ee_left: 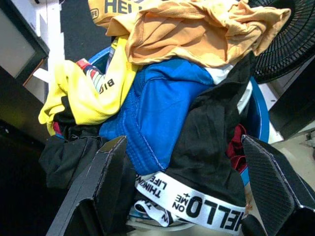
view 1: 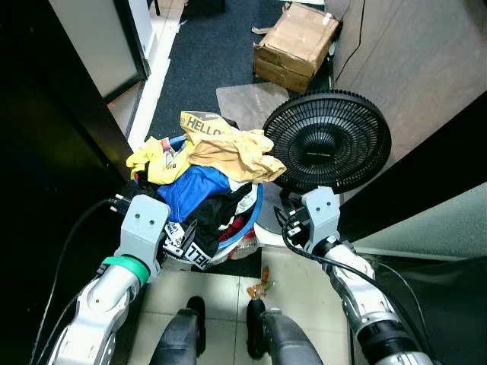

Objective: Clothes washing

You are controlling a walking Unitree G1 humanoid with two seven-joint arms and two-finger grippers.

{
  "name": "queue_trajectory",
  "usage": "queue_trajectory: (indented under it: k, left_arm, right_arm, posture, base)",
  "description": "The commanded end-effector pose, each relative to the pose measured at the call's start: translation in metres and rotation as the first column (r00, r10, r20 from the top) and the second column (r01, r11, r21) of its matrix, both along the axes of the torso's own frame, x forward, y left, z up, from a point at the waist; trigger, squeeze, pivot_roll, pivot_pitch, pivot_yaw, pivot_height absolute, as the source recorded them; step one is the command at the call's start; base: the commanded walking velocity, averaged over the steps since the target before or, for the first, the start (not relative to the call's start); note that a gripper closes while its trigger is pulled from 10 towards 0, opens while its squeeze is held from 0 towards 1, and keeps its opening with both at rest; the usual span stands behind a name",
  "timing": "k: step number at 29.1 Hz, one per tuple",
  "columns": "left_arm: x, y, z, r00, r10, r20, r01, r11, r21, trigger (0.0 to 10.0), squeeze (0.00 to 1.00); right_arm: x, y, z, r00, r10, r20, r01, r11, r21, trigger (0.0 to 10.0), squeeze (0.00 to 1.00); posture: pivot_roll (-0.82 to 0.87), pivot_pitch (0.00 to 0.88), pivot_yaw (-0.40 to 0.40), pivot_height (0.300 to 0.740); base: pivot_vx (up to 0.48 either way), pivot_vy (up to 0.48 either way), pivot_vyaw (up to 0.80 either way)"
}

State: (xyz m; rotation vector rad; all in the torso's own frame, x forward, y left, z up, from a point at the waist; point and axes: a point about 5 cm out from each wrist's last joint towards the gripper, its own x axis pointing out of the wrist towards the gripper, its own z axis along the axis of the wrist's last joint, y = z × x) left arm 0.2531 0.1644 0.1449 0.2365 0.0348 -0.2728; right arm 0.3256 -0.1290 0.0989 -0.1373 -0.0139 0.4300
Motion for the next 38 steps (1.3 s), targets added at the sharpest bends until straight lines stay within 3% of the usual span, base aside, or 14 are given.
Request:
queue_trajectory:
  k: [1, 7, 10, 15, 19, 22, 24, 28, 32, 38]
  left_arm:
    - [-0.005, -0.001, -0.006, 0.999, 0.004, -0.036, -0.004, 1.0, -0.005, 10.0, 0.0]
    - [-0.006, 0.001, 0.001, 0.999, 0.034, -0.031, -0.034, 0.999, -0.01, 10.0, 0.0]
    - [-0.006, 0.001, 0.002, 0.999, 0.037, -0.034, -0.038, 0.999, -0.012, 10.0, 0.0]
    - [-0.005, -0.002, 0.002, 0.999, 0.039, -0.037, -0.039, 0.999, -0.017, 10.0, 0.0]
    - [-0.004, -0.003, 0.003, 0.998, 0.042, -0.04, -0.043, 0.999, -0.019, 10.0, 0.0]
    - [0.003, -0.006, 0.009, 0.998, 0.048, -0.035, -0.049, 0.998, -0.031, 10.0, 0.0]
    - [0.007, -0.008, 0.011, 0.999, 0.039, -0.032, -0.04, 0.998, -0.044, 10.0, 0.0]
    - [0.007, -0.008, 0.011, 0.999, 0.039, -0.032, -0.04, 0.998, -0.044, 10.0, 0.0]
    - [0.019, -0.019, 0.02, 1.0, 0.01, -0.01, -0.011, 0.998, -0.066, 10.0, 0.0]
    - [0.018, -0.018, 0.022, 1.0, 0.018, -0.008, -0.018, 0.998, -0.063, 10.0, 0.0]
  right_arm:
    - [-0.002, 0.002, -0.009, 0.999, 0.005, -0.036, -0.005, 1.0, 0.001, 10.0, 0.0]
    - [0.001, 0.022, -0.003, 0.997, 0.063, -0.035, -0.063, 0.998, -0.002, 10.0, 0.0]
    - [0.001, 0.025, -0.003, 0.997, 0.061, -0.04, -0.061, 0.998, -0.007, 10.0, 0.0]
    - [0.015, 0.03, 0.003, 0.999, 0.017, -0.052, -0.018, 0.999, -0.028, 10.0, 0.0]
    - [0.023, 0.029, 0.004, 0.998, -0.015, -0.061, 0.012, 0.998, -0.055, 10.0, 0.0]
    - [0.033, 0.01, 0.002, 0.99, -0.116, -0.086, 0.104, 0.986, -0.128, 10.0, 0.0]
    - [0.033, 0.006, 0.001, 0.988, -0.129, -0.089, 0.116, 0.984, -0.138, 10.0, 0.0]
    - [0.033, 0.006, 0.001, 0.988, -0.129, -0.089, 0.116, 0.984, -0.138, 10.0, 0.0]
    - [0.038, 0.001, 0.001, 0.981, -0.157, -0.11, 0.141, 0.98, -0.138, 10.0, 0.0]
    - [0.042, 0.012, 0.008, 0.986, -0.118, -0.12, 0.109, 0.991, -0.081, 10.0, 0.0]
  posture:
    - [0.01, 0.403, -0.011, 0.74]
    - [0.02, 0.404, -0.026, 0.74]
    - [0.02, 0.404, -0.026, 0.74]
    - [0.03, 0.397, -0.029, 0.74]
    - [0.04, 0.397, -0.03, 0.74]
    - [0.04, 0.41, -0.024, 0.74]
    - [0.03, 0.41, -0.023, 0.74]
    - [0.03, 0.41, -0.023, 0.74]
    - [0.05, 0.413, -0.018, 0.74]
    - [0.06, 0.414, -0.025, 0.74]
  base:
    - [0.0, 0.0, 0.0]
    - [0.0, 0.0, 0.0]
    - [0.0, 0.0, 0.0]
    - [0.0, 0.0, 0.0]
    - [0.0, 0.0, 0.0]
    - [0.0, 0.0, 0.0]
    - [0.0, 0.0, 0.0]
    - [0.0, 0.0, 0.0]
    - [0.0, 0.0, 0.0]
    - [0.0, 0.0, 0.0]
